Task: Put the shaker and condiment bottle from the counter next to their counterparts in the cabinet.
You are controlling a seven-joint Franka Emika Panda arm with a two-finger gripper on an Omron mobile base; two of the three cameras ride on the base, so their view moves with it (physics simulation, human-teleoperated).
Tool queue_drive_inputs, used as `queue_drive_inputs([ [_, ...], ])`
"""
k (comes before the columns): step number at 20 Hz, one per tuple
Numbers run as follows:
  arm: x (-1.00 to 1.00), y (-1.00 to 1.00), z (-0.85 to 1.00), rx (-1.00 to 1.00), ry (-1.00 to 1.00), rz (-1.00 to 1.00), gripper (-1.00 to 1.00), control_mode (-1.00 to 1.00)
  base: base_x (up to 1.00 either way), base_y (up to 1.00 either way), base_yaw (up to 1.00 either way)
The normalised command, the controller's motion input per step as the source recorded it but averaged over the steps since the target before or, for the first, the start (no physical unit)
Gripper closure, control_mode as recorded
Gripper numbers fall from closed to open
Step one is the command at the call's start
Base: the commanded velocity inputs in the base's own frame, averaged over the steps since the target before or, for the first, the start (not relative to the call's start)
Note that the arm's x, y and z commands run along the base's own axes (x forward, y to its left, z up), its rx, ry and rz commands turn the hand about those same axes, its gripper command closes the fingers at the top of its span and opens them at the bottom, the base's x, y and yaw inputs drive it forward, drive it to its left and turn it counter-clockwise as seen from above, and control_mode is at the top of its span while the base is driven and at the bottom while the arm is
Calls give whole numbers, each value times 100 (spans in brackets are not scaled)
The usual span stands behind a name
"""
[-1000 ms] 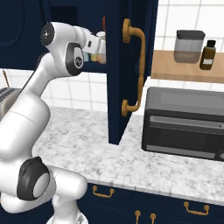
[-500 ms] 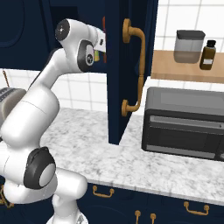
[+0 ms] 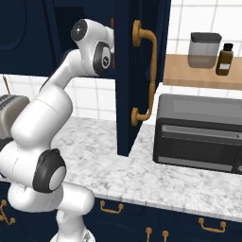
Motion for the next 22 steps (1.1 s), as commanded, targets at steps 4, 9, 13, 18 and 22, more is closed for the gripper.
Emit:
queue_drive_inputs([
  [4,28,-15,-12,0,0,0,100,-100,0,0,0],
  [9,28,-23,-5,0,0,0,100,-100,0,0,0],
  [13,32,-19,-4,0,0,0,100,-100,0,0,0],
  [18,16,-5,-8,0,0,0,100,-100,0,0,0],
  [22,7,0,-3,0,0,0,-100,-100,0,0,0],
])
